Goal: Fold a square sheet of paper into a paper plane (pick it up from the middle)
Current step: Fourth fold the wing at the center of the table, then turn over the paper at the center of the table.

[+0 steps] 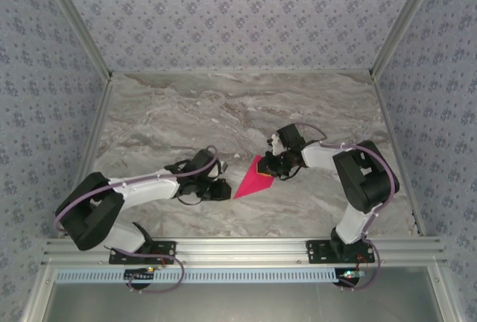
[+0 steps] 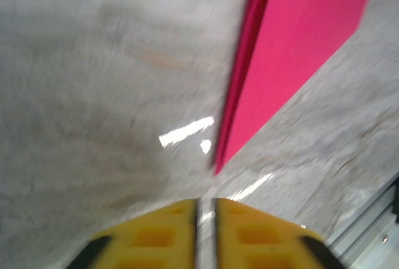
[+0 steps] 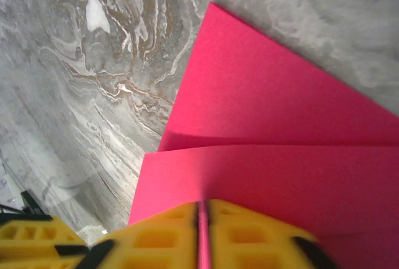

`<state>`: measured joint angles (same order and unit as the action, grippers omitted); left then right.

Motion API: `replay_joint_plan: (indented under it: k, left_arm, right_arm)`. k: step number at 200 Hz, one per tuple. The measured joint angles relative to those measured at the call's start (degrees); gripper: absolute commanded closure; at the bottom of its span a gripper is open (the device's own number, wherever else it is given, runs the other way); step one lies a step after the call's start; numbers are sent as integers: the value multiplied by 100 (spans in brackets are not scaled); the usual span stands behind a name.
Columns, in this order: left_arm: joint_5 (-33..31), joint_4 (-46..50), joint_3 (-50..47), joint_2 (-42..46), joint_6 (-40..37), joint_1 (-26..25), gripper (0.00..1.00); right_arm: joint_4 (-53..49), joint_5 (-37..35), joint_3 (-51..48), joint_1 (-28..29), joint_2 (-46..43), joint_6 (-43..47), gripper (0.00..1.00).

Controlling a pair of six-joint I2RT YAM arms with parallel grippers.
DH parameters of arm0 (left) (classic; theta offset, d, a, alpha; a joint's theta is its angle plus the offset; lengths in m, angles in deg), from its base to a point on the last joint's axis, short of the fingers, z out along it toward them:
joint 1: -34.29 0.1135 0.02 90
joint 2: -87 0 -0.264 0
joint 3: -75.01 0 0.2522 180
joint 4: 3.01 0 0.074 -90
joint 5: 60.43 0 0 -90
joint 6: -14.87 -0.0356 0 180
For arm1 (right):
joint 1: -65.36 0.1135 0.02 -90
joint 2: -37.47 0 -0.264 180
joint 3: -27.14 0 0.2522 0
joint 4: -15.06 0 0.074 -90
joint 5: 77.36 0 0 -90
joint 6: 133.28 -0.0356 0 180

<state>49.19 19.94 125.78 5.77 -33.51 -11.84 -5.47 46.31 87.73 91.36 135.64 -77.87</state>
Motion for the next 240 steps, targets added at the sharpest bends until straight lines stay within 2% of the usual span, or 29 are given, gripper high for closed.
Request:
replay_joint_plan:
  k: [11, 23, 39, 61, 78, 114, 152, 212, 240]
  left_arm:
    - [-195, 4, 223, 31, 74, 0, 55]
    - [-479, 7, 461, 39, 138, 0, 48]
    - [-868, 11, 699, 42, 129, 2, 34]
    - [-1390, 52, 887, 39, 153, 2, 18]
    - [-1729, 125, 977, 24, 223, 13, 1]
    - [-2251, 197, 1056, -31, 269, 103, 1]
    - [-2326, 269, 1056, -63, 439, 343, 1]
    - [-1845, 90, 955, -63, 743, 713, 1]
    - [-1493, -46, 815, -63, 861, 872, 1]
  right_arm:
    - [-35, -109, -7, -17, -221, -133, 64]
    - [-9, -258, -44, -87, -546, -365, 58]
    - [59, -485, -192, -214, -973, -717, 51]
    - [107, -841, -492, -396, -1375, -1178, 46]
    - [144, -1029, -686, -448, -1416, -1434, 45]
    - [367, -1075, -802, -378, -1226, -1773, 49]
    - [734, -977, -745, -61, -885, -1928, 57]
    - [1414, -772, -726, 243, -660, -2155, 67]
    - [1805, -776, -756, 396, -612, -2350, 83]
